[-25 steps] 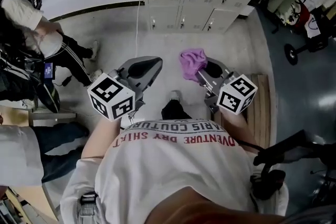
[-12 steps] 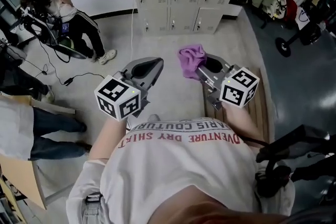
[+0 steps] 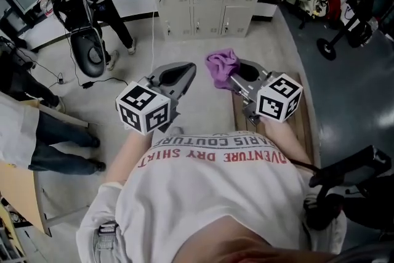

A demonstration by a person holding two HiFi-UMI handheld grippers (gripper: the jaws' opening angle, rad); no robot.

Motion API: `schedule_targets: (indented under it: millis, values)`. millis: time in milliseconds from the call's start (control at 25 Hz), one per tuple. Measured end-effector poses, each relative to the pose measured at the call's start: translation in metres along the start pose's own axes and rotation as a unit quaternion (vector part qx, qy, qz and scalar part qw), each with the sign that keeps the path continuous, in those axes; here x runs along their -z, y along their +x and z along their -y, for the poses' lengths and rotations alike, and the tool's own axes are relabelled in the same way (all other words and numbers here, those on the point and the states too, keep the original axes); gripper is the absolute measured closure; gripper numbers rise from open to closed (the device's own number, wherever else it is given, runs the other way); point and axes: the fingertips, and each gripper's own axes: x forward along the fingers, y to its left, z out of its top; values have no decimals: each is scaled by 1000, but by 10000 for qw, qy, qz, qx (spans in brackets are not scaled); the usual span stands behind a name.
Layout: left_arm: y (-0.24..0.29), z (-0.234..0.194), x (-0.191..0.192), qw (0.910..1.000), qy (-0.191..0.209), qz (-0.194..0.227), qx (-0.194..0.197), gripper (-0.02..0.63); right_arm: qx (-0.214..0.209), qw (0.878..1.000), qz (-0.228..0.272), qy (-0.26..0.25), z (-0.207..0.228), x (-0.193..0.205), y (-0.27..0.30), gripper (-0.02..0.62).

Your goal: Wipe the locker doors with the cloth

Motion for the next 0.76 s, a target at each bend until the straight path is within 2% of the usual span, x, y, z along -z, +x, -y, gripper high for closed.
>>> schedule_targets:
  millis: [280, 760]
  values:
    - [3, 22, 5, 10000, 8, -22, 14, 606, 42, 10000, 15, 27, -2, 8, -23, 538]
    - [6, 32, 5, 10000, -1, -41, 61, 606, 69, 10000, 3, 13, -3, 11, -33, 538]
